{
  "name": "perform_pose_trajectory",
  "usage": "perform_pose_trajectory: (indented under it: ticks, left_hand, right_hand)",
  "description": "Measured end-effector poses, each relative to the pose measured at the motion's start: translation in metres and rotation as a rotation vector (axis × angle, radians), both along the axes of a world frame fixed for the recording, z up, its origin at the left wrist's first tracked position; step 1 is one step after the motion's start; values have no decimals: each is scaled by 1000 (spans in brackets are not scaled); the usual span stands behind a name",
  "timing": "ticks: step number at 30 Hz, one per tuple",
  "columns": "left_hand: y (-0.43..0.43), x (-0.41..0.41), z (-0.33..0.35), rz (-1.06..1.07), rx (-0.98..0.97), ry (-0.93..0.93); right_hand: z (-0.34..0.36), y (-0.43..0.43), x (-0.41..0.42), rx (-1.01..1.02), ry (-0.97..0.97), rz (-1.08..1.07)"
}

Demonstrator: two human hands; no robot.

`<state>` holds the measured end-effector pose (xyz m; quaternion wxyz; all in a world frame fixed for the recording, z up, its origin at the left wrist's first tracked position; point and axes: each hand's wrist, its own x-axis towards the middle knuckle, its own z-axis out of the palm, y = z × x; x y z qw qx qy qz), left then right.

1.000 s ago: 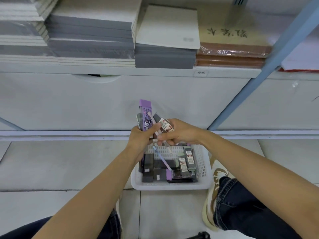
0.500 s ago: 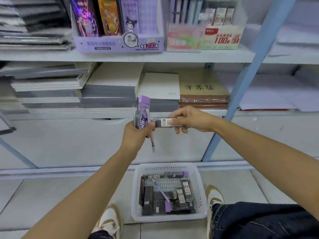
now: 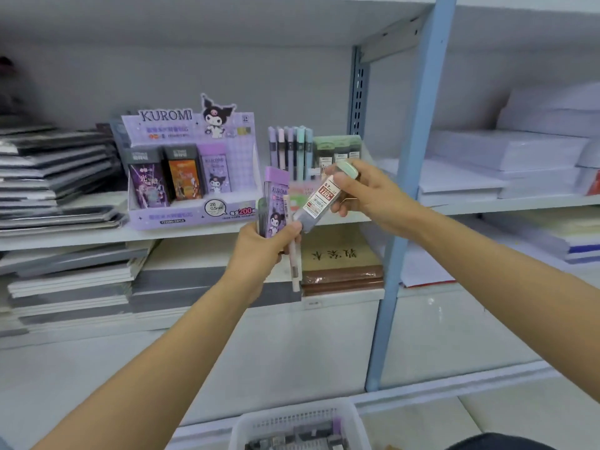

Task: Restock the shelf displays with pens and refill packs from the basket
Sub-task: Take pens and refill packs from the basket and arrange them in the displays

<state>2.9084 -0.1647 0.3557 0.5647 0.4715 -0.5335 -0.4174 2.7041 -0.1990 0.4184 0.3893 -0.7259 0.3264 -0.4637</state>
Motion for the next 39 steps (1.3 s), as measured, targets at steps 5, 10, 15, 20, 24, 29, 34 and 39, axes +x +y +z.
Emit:
perform_pose_trajectory:
  ticks: [5,10,15,20,24,29,34,39]
  left_hand:
    - [-17,-3,32,3,-45,26]
    - [-32,-3,49,-1,-25,37]
    - [-42,-5,52,-51,-34,20]
    - [-47,-2,50,-108,-48,-1]
    - [-48,0,50,-136,-20,-1]
    - [-49,1,49,-201,32,48]
    - [-46,4,48,-253,78,58]
    - [-36,4,50,-269,79,4]
  right_hand:
    - [52,-16,-35,-176,75,-207]
    - [81,-50,-53,-344,174,-491]
    - [71,-81,-54,-374,412,-481]
    - [62,-103,-47,-359,499,-430]
    - [62,-113,-42,-285,519,-376]
    - [54,-117,-31,-315,471,-477]
    - [41,-117,-25,-329,510,-624]
    - [46,-79,-10,-330,171,-487]
